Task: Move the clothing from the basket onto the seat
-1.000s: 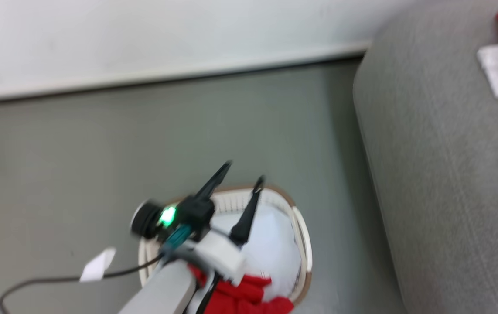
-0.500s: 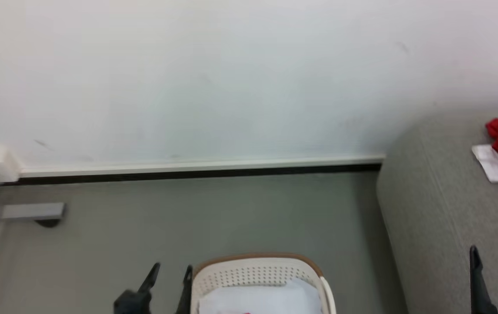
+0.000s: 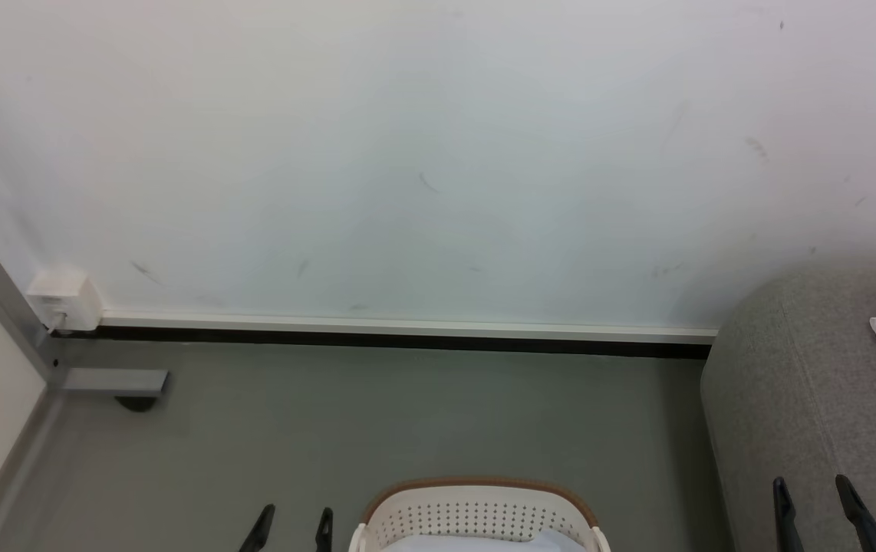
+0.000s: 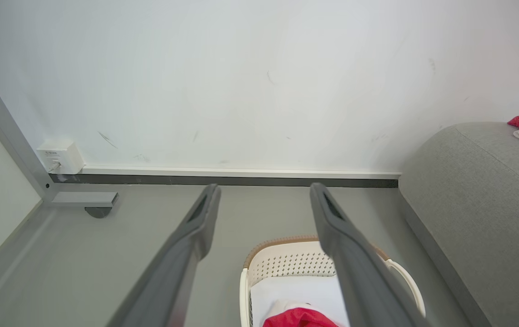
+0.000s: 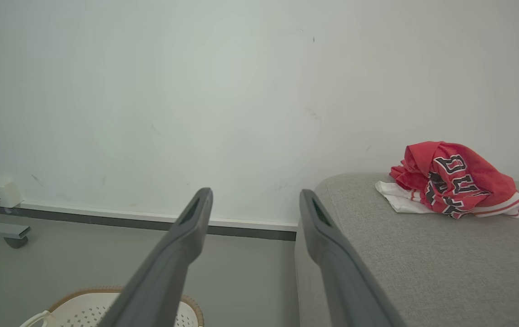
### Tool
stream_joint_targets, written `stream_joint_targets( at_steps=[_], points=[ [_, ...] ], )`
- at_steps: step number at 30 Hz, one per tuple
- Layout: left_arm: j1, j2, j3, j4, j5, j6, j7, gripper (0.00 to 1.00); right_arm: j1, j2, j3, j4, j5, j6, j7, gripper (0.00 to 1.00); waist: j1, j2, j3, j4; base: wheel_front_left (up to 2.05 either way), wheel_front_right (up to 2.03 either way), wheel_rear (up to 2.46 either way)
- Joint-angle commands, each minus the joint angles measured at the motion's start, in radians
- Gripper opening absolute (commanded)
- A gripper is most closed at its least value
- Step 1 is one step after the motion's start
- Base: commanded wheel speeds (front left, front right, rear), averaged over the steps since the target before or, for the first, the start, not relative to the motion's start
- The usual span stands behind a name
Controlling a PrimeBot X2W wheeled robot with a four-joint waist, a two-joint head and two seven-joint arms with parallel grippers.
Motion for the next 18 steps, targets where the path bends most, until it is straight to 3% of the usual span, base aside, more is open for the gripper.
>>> stream_joint_targets(
  at_steps=[1,13,18],
  points=[
    [0.012,-0.002,0.011,0.003,0.012,-0.007,-0.001,1.0,0.005,0.002,0.004,0.006,-0.006,-0.002,-0.004,1.0,0.0,-0.0001,-0.001,-0.003,0.0,0.0,0.0],
    [-0.032,-0.047,0.016,0.034,0.056,-0.041,-0.001,1.0,-0.024,0.003,0.042,0.003,-0.015,-0.002,-0.004,1.0,0.0,-0.0001,0.026,-0.072,0.0,0.0,0.0],
    [-0.11,-0.071,-0.044,0.143,0.071,-0.054,0.084,1.0,-0.047,0.003,0.066,-0.012,-0.02,-0.002,-0.004,1.0,0.0,-0.0001,0.057,-0.137,0.0,0.0,0.0]
  ],
)
